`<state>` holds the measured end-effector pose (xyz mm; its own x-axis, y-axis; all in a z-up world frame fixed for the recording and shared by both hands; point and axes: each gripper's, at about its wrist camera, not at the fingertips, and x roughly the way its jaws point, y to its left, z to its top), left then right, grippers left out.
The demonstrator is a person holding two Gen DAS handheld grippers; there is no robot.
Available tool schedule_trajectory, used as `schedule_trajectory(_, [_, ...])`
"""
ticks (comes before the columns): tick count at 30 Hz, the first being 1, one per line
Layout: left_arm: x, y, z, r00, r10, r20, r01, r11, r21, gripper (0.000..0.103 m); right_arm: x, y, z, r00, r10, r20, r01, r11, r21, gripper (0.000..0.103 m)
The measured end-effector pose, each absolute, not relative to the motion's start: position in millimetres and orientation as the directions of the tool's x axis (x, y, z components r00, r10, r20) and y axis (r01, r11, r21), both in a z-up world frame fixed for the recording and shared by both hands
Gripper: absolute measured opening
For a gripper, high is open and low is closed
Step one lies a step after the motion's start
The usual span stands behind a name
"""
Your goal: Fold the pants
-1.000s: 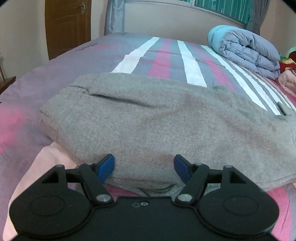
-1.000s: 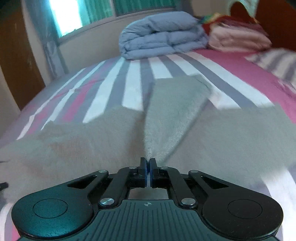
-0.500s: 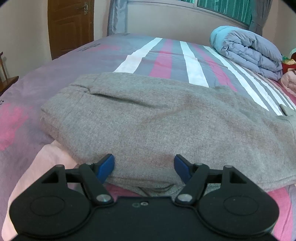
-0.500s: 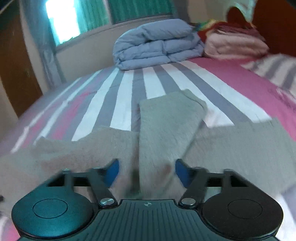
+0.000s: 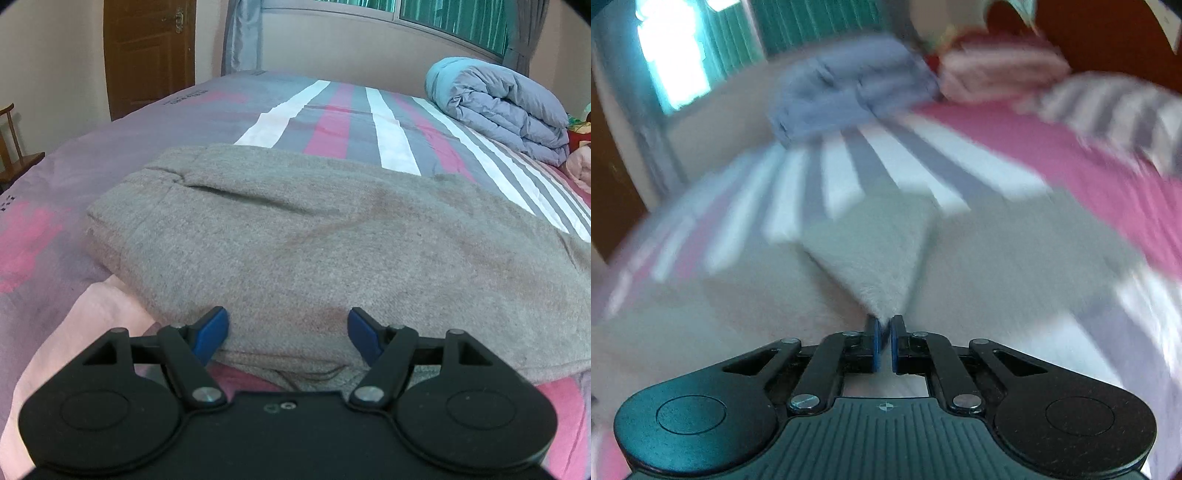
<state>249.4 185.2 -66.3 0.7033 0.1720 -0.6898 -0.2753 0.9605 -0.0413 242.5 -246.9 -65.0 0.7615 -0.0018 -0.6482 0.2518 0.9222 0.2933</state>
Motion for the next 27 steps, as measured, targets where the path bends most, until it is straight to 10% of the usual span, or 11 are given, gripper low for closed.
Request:
schedule_trajectory(2, [249.7, 185.9, -64.9, 0.699, 0.167, -0.695, -0.276, 0.96, -0.046, 0.065, 249.3, -250.1, -75.2, 0.737, 0.014, -0.676, 0.259, 0.918, 0.302, 0.016])
schedule_trajectory(5, [249.8, 188.1, -64.9, 0.701, 0.159, -0.695, -0.27, 0.961, -0.053, 0.065, 244.8, -234.9, -49.3, 0.818, -0.083, -0.569, 0.207, 0.966, 0.157, 0.063])
schedule_trajectory(11, [249.7, 187.1, -65.2, 0.699, 0.162, -0.697, -0.276, 0.96, -0.055, 0.065, 279.1, -193.0, -58.7, 0.832, -0.123, -0.54, 0.025, 0.983, -0.184, 0.063])
schedule_trajectory(15, [251.3, 190.6, -64.7, 0.696, 0.147, -0.702, -0.266, 0.962, -0.061, 0.065, 296.1, -189.5, -65.7, 0.857, -0.149, -0.493, -0.019, 0.948, -0.319, 0.033])
schedule_trajectory(17, [251.6, 191.5, -65.0, 0.697, 0.145, -0.702, -0.264, 0.962, -0.063, 0.065, 306.1, -208.7, -60.2, 0.861, -0.122, -0.493, 0.01, 0.974, -0.224, 0.003])
schedule_trajectory(22, [250.9, 188.9, -67.3, 0.703, 0.154, -0.694, -0.267, 0.962, -0.057, 0.065, 256.3, -341.0, -91.7, 0.841, -0.124, -0.527, 0.449, 0.703, 0.552, 0.004])
schedule_trajectory(27, [251.2, 189.7, -66.6, 0.702, 0.149, -0.696, -0.264, 0.962, -0.061, 0.065, 247.1, -367.8, -138.5, 0.85, -0.005, -0.527, 0.448, 0.533, 0.718, 0.01])
